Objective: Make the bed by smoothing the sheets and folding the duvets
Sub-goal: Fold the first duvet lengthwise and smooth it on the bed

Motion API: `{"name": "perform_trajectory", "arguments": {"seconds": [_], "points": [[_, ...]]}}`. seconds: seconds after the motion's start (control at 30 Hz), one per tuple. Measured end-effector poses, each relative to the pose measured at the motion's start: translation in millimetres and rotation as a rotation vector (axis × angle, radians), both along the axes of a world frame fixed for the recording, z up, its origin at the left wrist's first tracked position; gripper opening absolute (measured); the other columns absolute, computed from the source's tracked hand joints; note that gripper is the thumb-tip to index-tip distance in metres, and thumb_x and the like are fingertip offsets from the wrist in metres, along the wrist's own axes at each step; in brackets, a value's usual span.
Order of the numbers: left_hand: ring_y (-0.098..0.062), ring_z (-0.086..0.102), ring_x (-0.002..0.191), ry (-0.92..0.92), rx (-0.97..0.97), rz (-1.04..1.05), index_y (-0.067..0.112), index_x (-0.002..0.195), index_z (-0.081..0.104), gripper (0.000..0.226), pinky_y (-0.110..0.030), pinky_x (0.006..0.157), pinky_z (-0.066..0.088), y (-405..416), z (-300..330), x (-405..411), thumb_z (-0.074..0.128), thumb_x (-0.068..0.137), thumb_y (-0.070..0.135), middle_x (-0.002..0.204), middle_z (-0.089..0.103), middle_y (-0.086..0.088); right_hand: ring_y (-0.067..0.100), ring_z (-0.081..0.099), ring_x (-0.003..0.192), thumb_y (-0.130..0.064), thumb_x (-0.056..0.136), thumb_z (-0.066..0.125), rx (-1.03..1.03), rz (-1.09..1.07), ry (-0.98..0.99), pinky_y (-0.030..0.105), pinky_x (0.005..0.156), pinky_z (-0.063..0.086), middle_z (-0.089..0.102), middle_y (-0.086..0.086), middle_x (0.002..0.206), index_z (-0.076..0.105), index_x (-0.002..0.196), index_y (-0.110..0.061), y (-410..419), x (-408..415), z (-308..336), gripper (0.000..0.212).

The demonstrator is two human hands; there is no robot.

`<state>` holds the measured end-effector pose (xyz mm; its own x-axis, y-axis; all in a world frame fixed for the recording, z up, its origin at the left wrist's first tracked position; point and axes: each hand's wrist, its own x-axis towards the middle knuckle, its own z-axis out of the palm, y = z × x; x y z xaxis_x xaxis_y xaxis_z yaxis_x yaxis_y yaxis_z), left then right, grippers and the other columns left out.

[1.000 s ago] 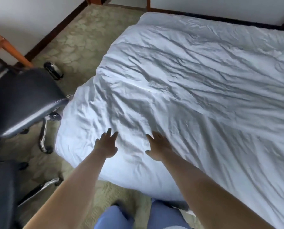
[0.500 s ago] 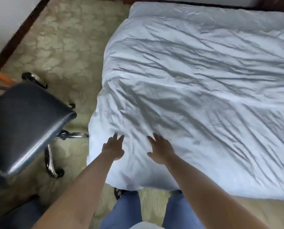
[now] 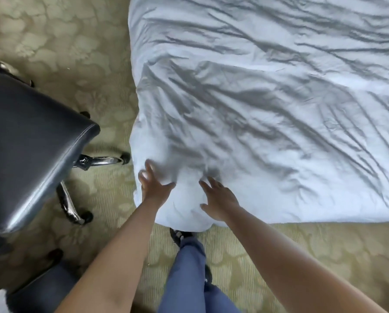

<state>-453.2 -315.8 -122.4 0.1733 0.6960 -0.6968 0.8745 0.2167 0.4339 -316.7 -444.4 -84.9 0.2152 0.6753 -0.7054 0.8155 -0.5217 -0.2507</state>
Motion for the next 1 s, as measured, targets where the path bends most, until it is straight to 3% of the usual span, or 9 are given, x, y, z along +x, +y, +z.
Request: {"name": "perform_trajectory", "arguments": {"seconds": [0.1,0.2,0.27,0.33,0.57,0.77,0.83,0.9,1.0], "points": [[-0.03,0.016,0.145,-0.165,-0.023,0.29,0.033,0.15,-0.012,0.121,-0.051,0.113,0.027,11,-13,-7,0.081,0.073,0.024,0.159,0.004,-0.007,0.025,0.008,0.148,-0.033,0.097,0.048,-0.027,-0.019,0.019,0.038,0.112,0.028,-0.01,0.004,0.161,0.003,0.154,-0.025,-8,-16,-16,0.072],[-0.027,0.036,0.136,-0.354,-0.139,0.462,0.026,0.152,-0.007,0.125,-0.048,0.111,0.032,24,-22,-20,0.085,0.067,0.016,0.152,0.031,-0.009,0.024,0.005,0.148,-0.032,0.098,0.047,-0.036,-0.042,0.024,0.038,0.111,0.029,-0.014,0.002,0.16,0.002,0.154,-0.027,-18,-29,-24,0.072],[-0.028,0.053,0.118,-0.369,-0.204,0.467,0.012,0.147,0.021,0.102,-0.042,0.099,0.043,29,-22,-28,0.085,0.068,0.014,0.128,0.056,-0.01,0.024,0.007,0.148,-0.031,0.098,0.046,-0.043,-0.072,0.031,0.038,0.111,0.03,-0.014,0.001,0.161,0.002,0.154,-0.027,-24,-35,-26,0.072],[-0.029,0.06,0.109,-0.335,-0.25,0.385,0.007,0.123,0.052,0.062,-0.037,0.087,0.046,32,-18,-31,0.083,0.071,0.02,0.111,0.064,-0.006,0.024,0.011,0.147,-0.031,0.098,0.047,-0.046,-0.108,0.039,0.039,0.111,0.031,-0.011,0.0,0.161,0.001,0.154,-0.028,-28,-42,-26,0.072],[-0.025,0.059,0.095,-0.36,-0.301,0.223,0.009,0.113,0.058,0.032,-0.028,0.072,0.044,-3,0,-36,0.066,0.084,0.018,0.1,0.064,-0.004,0.023,0.024,0.143,-0.033,0.095,0.052,0.005,-0.229,0.068,0.039,0.109,0.033,-0.002,0.0,0.161,0.001,0.153,-0.026,-26,-72,-11,0.078],[-0.03,0.058,0.105,-0.436,-0.373,0.24,0.018,0.106,0.06,0.025,-0.04,0.088,0.046,-13,19,-63,0.067,0.083,0.02,0.102,0.066,-0.002,0.02,0.023,0.144,-0.037,0.091,0.059,0.087,-0.278,0.096,0.038,0.108,0.035,0.001,-0.002,0.161,-0.001,0.153,-0.028,-23,-94,9,0.086],[-0.028,0.057,0.109,-0.446,-0.435,0.216,0.02,0.111,0.06,0.043,-0.045,0.096,0.043,-19,34,-65,0.074,0.072,0.035,0.108,0.067,-0.001,0.02,0.027,0.142,-0.039,0.087,0.063,0.12,-0.317,0.111,0.038,0.107,0.038,0.004,-0.003,0.161,-0.001,0.153,-0.027,-25,-104,15,0.093],[-0.028,0.053,0.115,-0.407,-0.499,0.127,0.019,0.123,0.058,0.074,-0.047,0.094,0.043,-26,48,-63,0.075,0.057,0.049,0.119,0.063,-0.001,0.019,0.026,0.143,-0.042,0.083,0.067,0.143,-0.375,0.135,0.039,0.108,0.037,0.002,-0.005,0.161,-0.004,0.153,-0.024,-28,-113,19,0.102],[-0.023,0.046,0.116,-0.384,-0.511,-0.042,0.018,0.125,0.057,0.063,-0.039,0.084,0.04,-39,70,-56,0.068,0.069,0.045,0.124,0.056,0.002,0.02,0.024,0.143,-0.048,0.077,0.071,0.149,-0.538,0.179,0.042,0.11,0.035,0.0,-0.005,0.16,-0.015,0.151,-0.025,-34,-121,24,0.116]]}}
